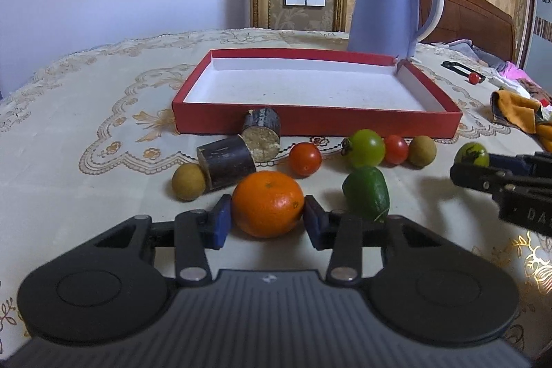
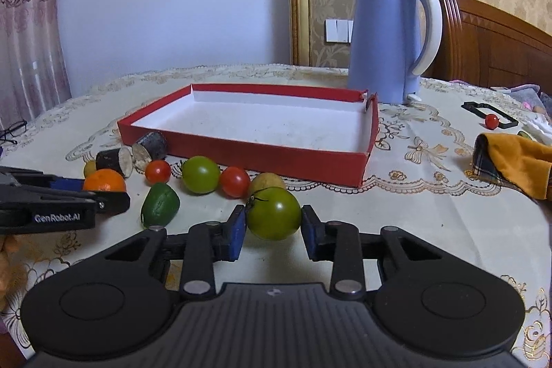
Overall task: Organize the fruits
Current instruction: 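Grasp the orange with the left gripper while the right gripper grasps a green tomato, then lower the orange into the red box and open the left gripper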
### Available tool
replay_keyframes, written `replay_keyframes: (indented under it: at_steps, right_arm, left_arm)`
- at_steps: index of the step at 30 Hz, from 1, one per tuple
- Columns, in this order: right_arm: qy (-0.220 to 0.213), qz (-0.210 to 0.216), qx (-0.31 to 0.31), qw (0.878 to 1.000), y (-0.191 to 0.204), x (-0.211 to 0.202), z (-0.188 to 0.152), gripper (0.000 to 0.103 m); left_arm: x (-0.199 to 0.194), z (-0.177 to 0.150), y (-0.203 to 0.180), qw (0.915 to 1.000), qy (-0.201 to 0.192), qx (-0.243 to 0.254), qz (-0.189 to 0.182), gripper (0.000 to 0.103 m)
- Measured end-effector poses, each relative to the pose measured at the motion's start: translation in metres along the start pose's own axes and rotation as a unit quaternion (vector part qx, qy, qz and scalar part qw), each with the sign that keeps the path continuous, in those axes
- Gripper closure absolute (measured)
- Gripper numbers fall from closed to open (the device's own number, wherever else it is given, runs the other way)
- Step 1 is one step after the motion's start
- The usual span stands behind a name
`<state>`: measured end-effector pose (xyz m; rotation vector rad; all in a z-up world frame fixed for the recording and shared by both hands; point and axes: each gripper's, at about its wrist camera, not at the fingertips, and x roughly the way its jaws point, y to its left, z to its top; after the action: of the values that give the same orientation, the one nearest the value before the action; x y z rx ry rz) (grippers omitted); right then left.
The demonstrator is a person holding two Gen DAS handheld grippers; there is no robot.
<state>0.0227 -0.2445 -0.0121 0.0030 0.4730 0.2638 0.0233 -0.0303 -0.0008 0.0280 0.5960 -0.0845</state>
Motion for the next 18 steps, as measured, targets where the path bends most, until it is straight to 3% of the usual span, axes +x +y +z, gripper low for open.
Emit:
replay_keyframes:
  at_steps: [10,18]
  right_arm:
    - [-0.017,0.001,0.007,1.000,-0.002,-0.012,0.002,0.070]
    - [-0.032,0.013,0.008,0.999,0.001,-0.024,0.002,0.070]
  left_arm:
    - [-0.025,0.017,0.004,0.9997,-0.024,-0.002,0.002,0.063]
    - [-0.001,0.075,-0.001,0.9985,-0.045,0.022,0.024,0.062]
